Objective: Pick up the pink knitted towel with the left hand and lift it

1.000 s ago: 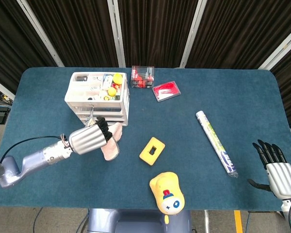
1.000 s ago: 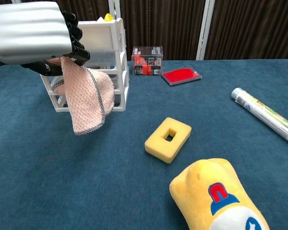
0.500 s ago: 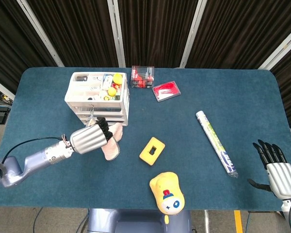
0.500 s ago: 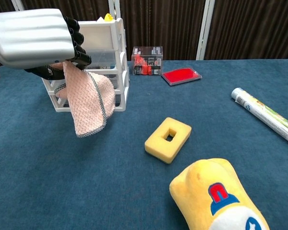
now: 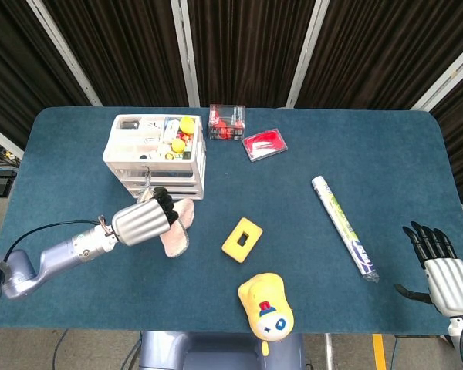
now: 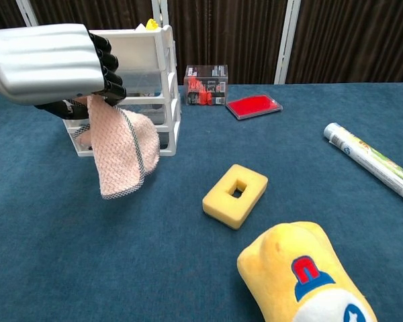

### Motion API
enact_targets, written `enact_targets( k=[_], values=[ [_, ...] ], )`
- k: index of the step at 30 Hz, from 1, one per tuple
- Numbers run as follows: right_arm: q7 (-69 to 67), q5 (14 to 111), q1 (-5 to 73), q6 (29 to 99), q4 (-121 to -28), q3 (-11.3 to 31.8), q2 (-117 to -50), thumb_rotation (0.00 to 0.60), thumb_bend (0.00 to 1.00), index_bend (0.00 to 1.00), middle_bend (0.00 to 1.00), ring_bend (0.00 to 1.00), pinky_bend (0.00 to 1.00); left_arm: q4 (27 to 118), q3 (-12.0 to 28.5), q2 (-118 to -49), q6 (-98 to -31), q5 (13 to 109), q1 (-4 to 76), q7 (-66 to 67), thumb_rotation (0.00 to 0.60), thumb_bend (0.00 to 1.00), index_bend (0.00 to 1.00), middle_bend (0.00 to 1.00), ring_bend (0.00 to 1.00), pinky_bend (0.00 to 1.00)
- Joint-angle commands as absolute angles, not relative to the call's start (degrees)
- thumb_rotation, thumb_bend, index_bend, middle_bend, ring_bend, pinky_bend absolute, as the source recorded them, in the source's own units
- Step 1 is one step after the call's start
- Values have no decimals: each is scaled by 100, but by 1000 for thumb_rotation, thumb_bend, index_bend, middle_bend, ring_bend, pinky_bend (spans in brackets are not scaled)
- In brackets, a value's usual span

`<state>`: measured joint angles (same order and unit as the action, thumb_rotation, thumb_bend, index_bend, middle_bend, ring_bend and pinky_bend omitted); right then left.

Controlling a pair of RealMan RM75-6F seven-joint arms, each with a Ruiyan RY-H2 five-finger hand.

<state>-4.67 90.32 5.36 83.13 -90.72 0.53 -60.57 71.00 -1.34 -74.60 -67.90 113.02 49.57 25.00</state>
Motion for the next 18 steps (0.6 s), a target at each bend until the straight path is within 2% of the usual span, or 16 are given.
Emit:
enact_targets(
  k=[1, 3, 5, 13, 18],
  values=[
    [-456, 9022, 535, 8306, -9075, 54, -6054, 600, 2, 0, 0, 0, 0, 7221, -99, -7395, -6541, 11139, 4943, 2789, 600, 25, 228, 114, 65, 205],
    [-453, 9015, 534, 8306, -9084, 57, -6052, 600, 3, 0, 0, 0, 0, 7336, -84, -7339, -6420, 11079, 4956, 2903, 600, 0, 84, 18, 5, 139],
    [-445, 9008, 532, 8310, -9081, 62, -6054, 600, 2, 0, 0, 0, 0, 7437, -64, -7294, -6371, 11033, 4957, 2965, 600, 0, 13, 0, 0, 111],
    [-442, 8990, 531, 8306, -9087, 71, -6054, 600, 3, 0, 0, 0, 0, 7774, -112, -7195, -6628, 11088, 4848, 2835, 600, 0, 0, 0, 0, 100],
    [-445, 8988, 528, 8305, -9088, 70, -6050, 600, 3, 0, 0, 0, 0, 8268, -313, -7127, -7116, 10999, 4357, 2738, 600, 0, 0, 0, 0, 99]
  ],
)
